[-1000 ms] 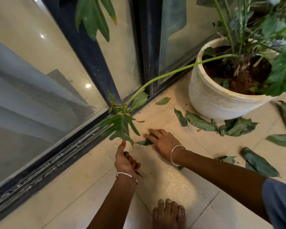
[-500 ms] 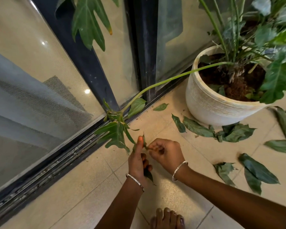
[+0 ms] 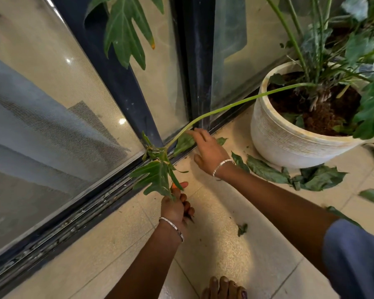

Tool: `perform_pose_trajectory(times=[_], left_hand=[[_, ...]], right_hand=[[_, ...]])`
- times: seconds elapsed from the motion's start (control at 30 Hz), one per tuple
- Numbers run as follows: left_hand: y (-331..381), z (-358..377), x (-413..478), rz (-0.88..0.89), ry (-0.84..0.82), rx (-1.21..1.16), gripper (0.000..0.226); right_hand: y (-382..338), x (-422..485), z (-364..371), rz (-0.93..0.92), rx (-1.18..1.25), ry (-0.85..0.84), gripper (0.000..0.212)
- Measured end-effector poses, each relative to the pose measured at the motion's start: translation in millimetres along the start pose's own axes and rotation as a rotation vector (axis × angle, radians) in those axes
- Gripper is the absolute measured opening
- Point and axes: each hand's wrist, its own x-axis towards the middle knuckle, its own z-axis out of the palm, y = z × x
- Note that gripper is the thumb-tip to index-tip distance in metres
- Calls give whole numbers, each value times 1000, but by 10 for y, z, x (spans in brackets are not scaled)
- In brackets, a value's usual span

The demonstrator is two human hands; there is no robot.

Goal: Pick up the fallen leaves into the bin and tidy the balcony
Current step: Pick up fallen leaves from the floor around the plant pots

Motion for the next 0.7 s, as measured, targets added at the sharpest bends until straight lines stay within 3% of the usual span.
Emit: perform_pose_trajectory(times=[0.13, 0.43, 0.63, 0.7], left_hand=[[32, -28, -83, -74, -10, 27, 28], [-77, -106, -297, -163, -22, -24, 30], [-8, -136, -205, -99, -18, -60, 28], [-17, -75, -177, -54, -38, -102, 32]], right_hand=[[13, 289, 151, 20, -124, -85, 71], [147, 389, 392, 72, -204, 31, 31], [-17, 33, 25, 182, 141, 273, 15], [-141, -283, -112, 231, 225, 280, 11]])
